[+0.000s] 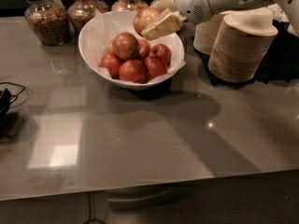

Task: Pick apple from white bowl

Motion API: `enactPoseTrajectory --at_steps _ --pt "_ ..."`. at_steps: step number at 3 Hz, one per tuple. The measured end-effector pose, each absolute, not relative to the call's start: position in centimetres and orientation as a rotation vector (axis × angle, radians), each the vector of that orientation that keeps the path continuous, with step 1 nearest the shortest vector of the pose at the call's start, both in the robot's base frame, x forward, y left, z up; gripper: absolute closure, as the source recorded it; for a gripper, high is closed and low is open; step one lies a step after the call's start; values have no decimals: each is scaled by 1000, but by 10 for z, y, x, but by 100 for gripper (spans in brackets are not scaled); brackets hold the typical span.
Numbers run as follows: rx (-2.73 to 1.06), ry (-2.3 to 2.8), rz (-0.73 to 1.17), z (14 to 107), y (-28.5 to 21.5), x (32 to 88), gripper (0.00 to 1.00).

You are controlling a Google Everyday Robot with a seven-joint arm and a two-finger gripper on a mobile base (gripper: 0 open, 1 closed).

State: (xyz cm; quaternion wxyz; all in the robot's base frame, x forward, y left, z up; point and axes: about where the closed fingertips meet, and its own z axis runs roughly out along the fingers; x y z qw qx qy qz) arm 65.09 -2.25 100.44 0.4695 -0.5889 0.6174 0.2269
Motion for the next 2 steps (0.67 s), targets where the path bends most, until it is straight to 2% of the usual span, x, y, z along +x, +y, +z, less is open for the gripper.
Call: enactPoseTrajectory --at_steps 2 --pt "-1455 1545 653 1012 -31 578 100"
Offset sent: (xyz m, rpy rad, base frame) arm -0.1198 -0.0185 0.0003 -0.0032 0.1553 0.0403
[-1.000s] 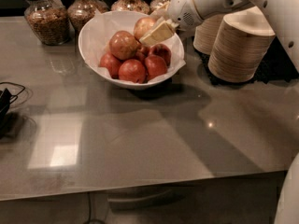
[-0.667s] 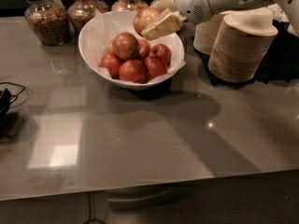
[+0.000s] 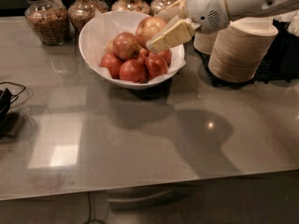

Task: Pick apple from white bowl

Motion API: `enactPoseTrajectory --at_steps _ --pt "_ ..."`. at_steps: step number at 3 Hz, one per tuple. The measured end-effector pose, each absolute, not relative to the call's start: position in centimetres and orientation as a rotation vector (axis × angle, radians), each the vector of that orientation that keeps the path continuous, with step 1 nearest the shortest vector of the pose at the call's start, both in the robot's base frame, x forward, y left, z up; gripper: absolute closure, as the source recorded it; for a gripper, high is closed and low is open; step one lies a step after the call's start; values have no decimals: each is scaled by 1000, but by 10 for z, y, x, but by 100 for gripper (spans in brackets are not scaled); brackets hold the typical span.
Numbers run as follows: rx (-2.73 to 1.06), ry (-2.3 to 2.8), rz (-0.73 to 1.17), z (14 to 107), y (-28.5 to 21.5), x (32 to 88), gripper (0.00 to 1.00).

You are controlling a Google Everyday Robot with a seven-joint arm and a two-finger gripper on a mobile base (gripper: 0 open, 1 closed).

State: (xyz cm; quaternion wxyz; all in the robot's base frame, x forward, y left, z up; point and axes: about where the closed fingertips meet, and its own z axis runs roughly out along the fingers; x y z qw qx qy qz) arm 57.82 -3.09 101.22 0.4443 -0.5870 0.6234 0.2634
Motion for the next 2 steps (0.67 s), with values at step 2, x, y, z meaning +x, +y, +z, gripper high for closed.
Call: enactPoseTrajectory --at_steps 2 --pt "-1483 1577 689 999 -28 541 100"
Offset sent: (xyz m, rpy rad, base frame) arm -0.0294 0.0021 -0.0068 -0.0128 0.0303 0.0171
